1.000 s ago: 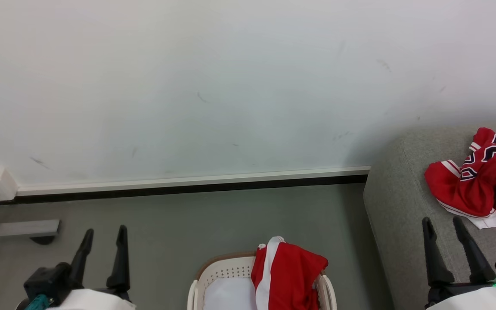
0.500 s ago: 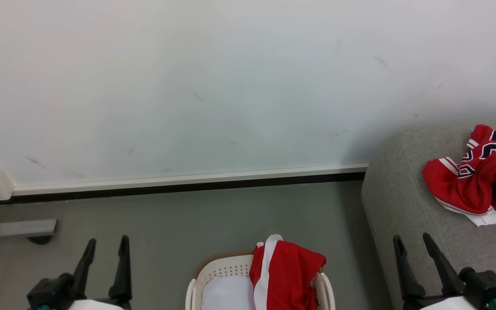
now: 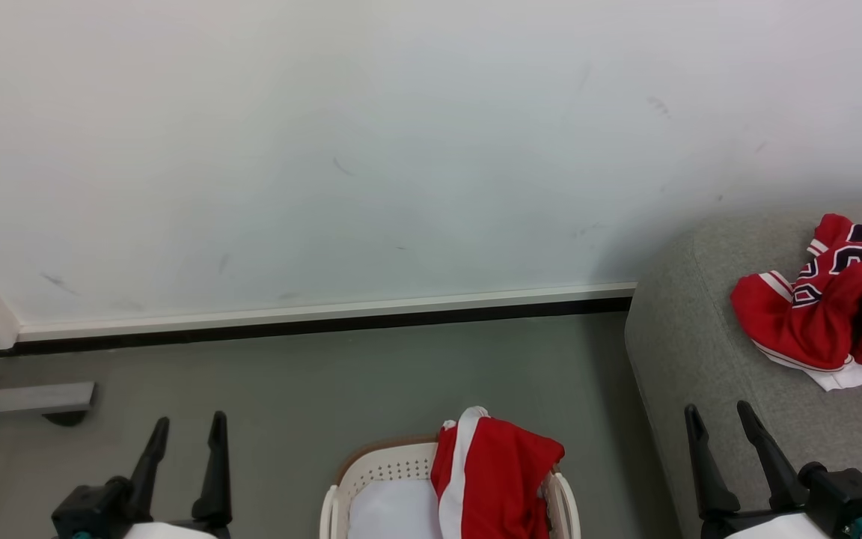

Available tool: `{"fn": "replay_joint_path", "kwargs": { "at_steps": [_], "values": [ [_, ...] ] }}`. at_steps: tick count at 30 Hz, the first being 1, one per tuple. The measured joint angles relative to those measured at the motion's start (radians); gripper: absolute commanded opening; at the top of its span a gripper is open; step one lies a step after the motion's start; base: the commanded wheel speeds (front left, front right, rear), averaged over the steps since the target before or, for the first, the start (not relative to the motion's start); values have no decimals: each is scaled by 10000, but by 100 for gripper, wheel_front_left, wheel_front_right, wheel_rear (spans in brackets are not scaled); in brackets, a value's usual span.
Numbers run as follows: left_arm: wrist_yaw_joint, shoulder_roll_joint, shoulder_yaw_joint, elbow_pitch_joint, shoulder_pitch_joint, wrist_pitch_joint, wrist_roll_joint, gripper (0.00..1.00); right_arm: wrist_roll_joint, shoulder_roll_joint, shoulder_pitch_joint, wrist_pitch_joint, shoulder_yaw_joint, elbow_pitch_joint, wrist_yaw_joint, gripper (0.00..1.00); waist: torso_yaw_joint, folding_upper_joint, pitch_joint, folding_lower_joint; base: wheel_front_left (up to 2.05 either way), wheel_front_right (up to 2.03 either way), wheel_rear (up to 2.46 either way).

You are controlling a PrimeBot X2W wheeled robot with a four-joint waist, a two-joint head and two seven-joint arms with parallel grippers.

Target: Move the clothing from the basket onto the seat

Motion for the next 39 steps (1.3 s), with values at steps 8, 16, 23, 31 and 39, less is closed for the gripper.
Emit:
{"fn": "replay_joint_path", "kwargs": {
  "at_steps": [8, 16, 23, 31, 39],
  "values": [
    [-33, -73, 25, 27, -42, -2, 77, 100, -15, -12, -94, 0, 59, 6, -2, 100, -149, 0, 86, 0, 0, 0, 0],
    [-48, 27, -497, -92, -502, -2, 29, 100, -198, -17, -721, -17, -236, -297, -2, 100, -524, 0, 668, 0, 0, 0, 0],
    [-65, 408, -1363, -171, -1205, 0, -244, 100, -602, 115, -1139, -17, -686, -736, -2, 100, -904, 0, 1516, 1, 0, 0, 0],
    [-65, 1342, -2257, -414, -2131, -2, -640, 100, -897, 334, -1810, -19, -901, -1490, -2, 100, -1387, 0, 2932, 2, 0, 0, 0],
    [-71, 2295, -3509, -255, -3038, 0, -731, 100, -568, 391, -2263, -21, -1490, -2368, 0, 100, -2001, 0, 4431, 3, 0, 0, 0]
  ]
}}
